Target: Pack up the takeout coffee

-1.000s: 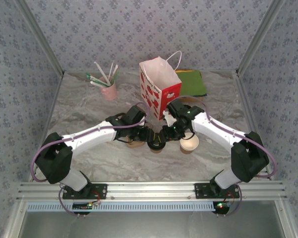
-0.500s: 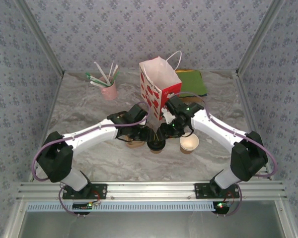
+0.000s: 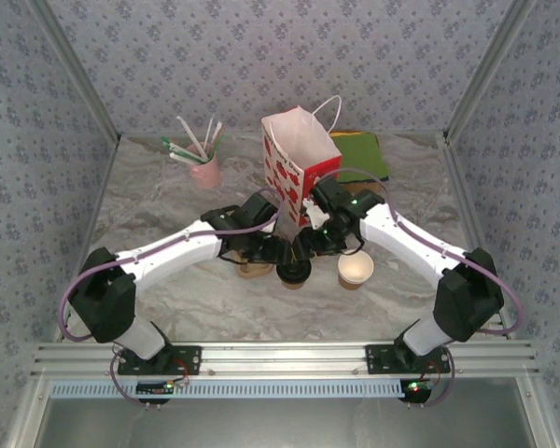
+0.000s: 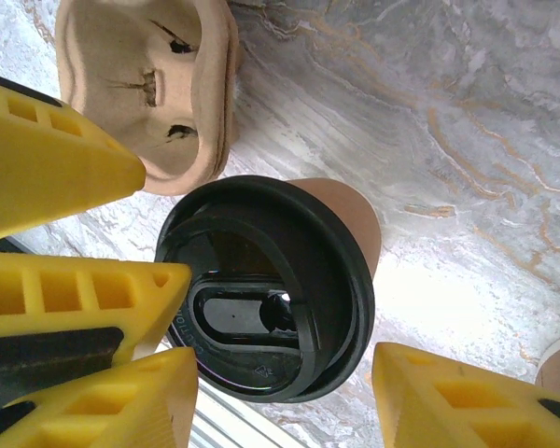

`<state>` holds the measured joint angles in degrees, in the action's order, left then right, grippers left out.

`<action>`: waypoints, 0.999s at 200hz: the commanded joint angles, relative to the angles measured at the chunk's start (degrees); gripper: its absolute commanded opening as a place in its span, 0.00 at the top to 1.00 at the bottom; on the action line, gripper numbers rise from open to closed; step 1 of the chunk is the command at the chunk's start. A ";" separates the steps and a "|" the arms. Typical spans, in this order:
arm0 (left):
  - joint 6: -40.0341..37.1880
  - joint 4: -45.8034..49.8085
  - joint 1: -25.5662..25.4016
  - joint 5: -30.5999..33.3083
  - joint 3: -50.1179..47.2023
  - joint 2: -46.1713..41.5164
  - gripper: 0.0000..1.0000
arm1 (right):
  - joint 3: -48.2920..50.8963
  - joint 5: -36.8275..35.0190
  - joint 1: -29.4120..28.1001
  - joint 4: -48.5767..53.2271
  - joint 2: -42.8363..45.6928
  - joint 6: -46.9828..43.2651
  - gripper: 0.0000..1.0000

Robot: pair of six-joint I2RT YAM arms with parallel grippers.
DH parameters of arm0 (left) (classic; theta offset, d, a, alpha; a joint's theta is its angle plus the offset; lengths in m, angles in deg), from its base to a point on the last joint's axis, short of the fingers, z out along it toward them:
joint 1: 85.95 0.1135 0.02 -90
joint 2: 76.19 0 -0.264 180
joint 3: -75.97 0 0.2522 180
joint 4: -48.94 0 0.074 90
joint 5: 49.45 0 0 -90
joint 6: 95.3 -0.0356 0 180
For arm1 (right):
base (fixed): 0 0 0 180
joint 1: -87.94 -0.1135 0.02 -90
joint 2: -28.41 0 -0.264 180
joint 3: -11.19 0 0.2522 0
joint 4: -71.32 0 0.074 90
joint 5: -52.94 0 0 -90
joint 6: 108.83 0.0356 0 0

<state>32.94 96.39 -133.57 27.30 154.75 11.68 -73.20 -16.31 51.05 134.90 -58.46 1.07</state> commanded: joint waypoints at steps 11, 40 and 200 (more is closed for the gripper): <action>-0.18 2.46 1.15 3.49 3.48 -4.82 0.39 | -2.64 -4.23 0.31 2.39 2.83 0.18 0.40; -0.67 3.40 2.86 7.47 4.50 -8.31 0.20 | -3.57 -8.71 0.78 2.66 4.77 0.79 0.30; 9.80 2.54 13.50 12.19 -12.44 -18.50 0.15 | -8.38 -18.51 -0.70 -1.12 4.97 2.31 0.00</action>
<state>38.47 101.02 -120.83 40.08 146.01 -3.09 -78.32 -31.85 53.59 134.38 -50.68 4.46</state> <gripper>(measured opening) 0.867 0.999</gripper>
